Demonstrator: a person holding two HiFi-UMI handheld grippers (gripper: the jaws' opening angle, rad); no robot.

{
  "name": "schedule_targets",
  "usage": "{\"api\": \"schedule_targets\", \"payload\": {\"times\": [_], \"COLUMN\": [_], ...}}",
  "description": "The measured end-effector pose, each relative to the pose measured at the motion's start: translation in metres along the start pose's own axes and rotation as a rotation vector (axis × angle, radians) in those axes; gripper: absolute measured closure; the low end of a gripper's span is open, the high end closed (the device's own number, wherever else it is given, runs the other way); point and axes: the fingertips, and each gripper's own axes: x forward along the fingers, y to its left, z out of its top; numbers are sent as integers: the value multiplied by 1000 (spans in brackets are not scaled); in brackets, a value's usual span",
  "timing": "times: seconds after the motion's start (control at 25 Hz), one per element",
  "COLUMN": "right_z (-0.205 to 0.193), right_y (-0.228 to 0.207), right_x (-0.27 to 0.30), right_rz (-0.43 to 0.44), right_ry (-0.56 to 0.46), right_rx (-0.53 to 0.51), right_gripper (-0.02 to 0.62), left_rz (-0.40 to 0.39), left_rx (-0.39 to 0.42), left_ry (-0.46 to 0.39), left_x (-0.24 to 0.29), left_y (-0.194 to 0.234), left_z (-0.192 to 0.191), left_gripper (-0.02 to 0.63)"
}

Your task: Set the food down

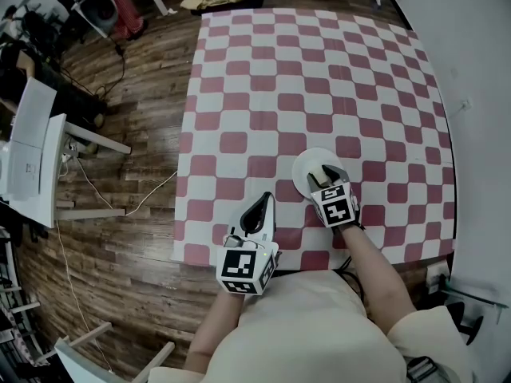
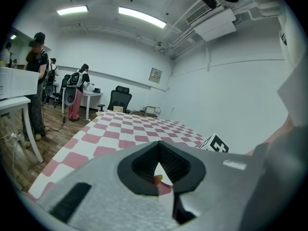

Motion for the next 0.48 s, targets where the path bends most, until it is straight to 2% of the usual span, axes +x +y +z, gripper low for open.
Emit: {"api": "schedule_targets", "payload": {"times": [0.48], "right_z": [0], "right_y": [-3], "right_x": [-9], "right_rz": [-31], "right_ry": [-12], "right_rx": [40], "right_gripper": [428], "left_rz": [-4], "left_rx": [-2], "left_ry": [-7], "left_x": [-8], "left_y": [2], "left_z": [0], "left_gripper": [598]}}
